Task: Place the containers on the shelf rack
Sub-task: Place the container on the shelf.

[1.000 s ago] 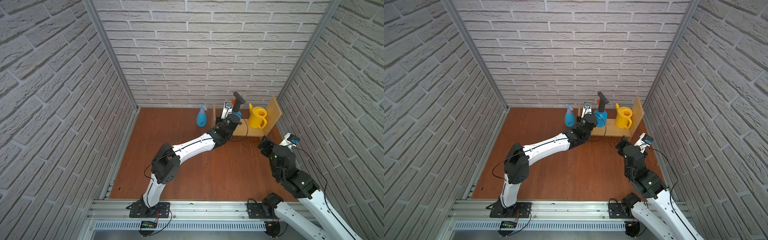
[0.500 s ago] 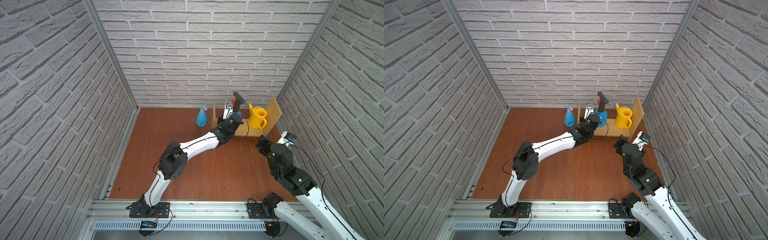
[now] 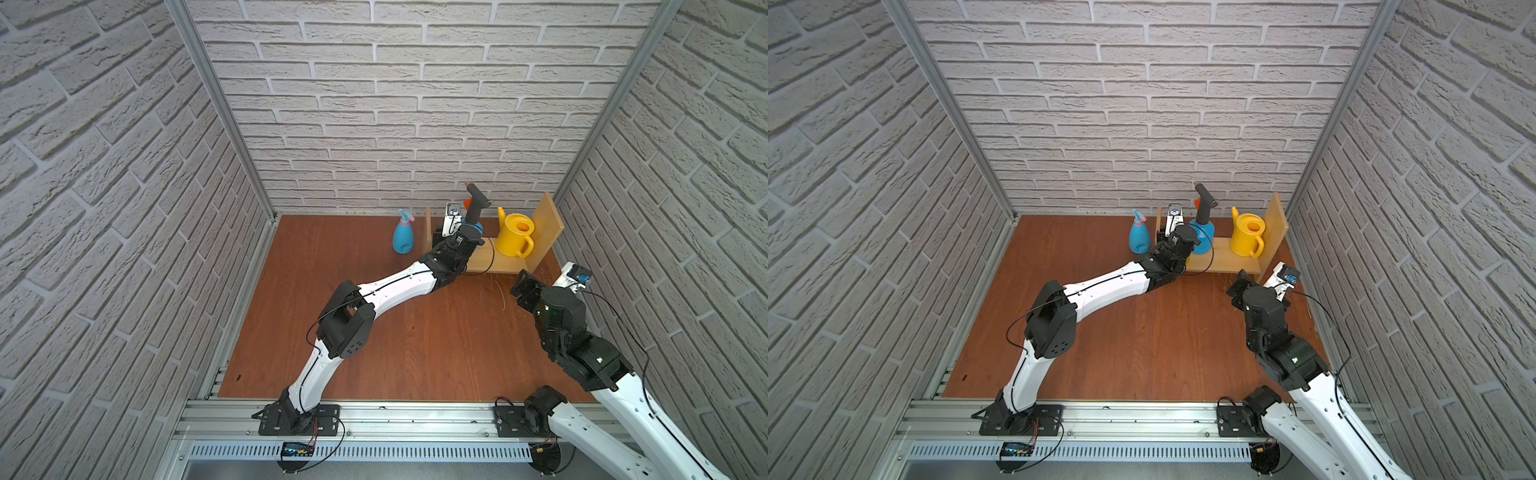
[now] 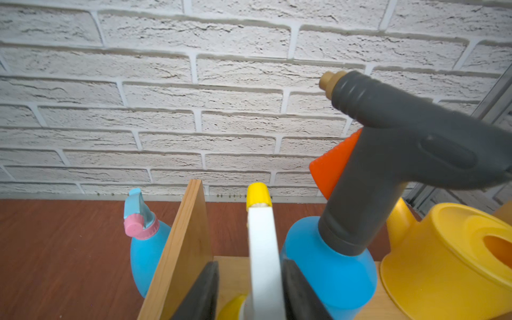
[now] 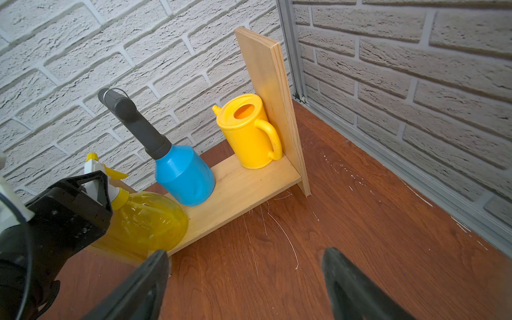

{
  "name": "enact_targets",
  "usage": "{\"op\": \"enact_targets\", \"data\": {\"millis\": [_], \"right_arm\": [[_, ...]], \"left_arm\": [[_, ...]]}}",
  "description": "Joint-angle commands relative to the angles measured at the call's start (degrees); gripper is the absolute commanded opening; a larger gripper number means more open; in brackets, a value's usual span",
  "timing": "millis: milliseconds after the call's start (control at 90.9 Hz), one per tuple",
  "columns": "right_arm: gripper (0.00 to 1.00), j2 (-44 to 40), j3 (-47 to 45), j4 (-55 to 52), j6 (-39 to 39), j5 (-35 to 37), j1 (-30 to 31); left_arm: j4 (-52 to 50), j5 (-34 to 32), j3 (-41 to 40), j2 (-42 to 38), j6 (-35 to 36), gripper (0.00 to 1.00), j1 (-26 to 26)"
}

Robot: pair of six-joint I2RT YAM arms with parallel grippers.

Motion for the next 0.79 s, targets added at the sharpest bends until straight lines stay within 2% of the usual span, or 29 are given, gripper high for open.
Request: {"op": "enact_targets", "data": {"millis": [0,121,242,407,583,781], "right_arm": [[0.91,-0.3,1.6,1.8,-0.3,0.3,-0.5],[0.91,-0.2,1.4,2.0,0.0,0.1,-0.5],[0.91,-0.3,1.3,2.0,0.3,-0.2,-0.5],[0.91,-0.4,1.2,2.1,0.5,-0.6,-0.5],[0.91,-0.7,1.0,1.9,0.6,-1.0,-0.5],[0.91,-1.6,0.7,2.8,-1.7,-3.2,-0.5]], "left_arm": [[1.5,-0.2,-1.5,-0.9,-1.0,0.54,0.4],[2.3,0.3,-2.9,-2.5,-1.5,0.62,0.3],[2.5,0.3,-3.6,-3.8,-1.5,0.64,-0.2],[2.3,-0.3,-4.0,-5.8,-1.6,0.79,-0.8],[1.1,-1.4,-4.0,-8.2,-3.1,0.88,-1.5],[0.4,3.9,-6.6,-13.7,-3.8,0.95,-2.7]]}}
